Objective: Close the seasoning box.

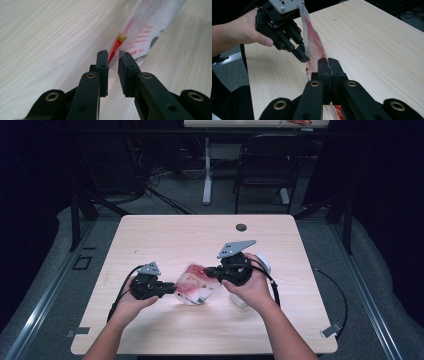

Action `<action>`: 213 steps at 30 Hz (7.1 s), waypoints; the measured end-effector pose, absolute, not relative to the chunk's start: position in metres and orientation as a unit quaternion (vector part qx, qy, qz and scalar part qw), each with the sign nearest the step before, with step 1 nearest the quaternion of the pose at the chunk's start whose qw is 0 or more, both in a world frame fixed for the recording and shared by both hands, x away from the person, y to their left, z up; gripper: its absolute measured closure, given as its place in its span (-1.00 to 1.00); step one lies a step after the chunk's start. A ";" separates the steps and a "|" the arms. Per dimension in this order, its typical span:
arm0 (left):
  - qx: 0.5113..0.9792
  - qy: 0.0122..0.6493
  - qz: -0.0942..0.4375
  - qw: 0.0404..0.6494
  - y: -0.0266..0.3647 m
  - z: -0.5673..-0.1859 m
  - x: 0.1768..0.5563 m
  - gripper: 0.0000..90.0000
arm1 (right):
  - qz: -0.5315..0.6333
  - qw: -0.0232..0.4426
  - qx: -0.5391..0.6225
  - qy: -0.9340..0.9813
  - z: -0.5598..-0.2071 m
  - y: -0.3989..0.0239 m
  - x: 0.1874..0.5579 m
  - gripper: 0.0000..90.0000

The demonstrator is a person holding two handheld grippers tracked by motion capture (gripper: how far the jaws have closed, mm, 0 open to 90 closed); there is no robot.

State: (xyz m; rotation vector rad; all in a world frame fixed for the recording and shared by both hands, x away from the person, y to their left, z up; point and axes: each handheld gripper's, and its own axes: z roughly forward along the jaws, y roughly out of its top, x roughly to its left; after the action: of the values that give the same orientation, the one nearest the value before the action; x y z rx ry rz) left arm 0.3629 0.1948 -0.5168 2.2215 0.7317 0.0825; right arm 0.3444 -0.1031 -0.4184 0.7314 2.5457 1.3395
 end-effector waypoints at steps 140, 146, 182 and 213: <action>0.807 0.372 0.112 0.444 0.278 -0.473 0.353 0.14 | 0.462 0.197 0.447 0.740 -0.412 -0.249 0.347 0.88; 0.806 0.372 0.111 0.446 0.277 -0.473 0.353 0.14 | 0.444 0.201 0.462 0.741 -0.418 -0.253 0.350 1.00; 0.806 0.374 0.109 0.445 0.277 -0.475 0.354 0.14 | 0.434 0.178 0.509 0.722 -0.460 -0.270 0.361 1.00; 0.807 0.377 0.110 0.441 0.278 -0.477 0.355 0.13 | 0.460 0.158 0.445 0.752 -0.454 -0.227 0.341 1.00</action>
State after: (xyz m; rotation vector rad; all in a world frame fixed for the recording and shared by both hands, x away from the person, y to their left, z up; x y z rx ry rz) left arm 0.3547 0.2779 -0.4772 2.0028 0.9353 0.2741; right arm 0.3410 -0.2272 -0.4544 1.2720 2.1507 1.3145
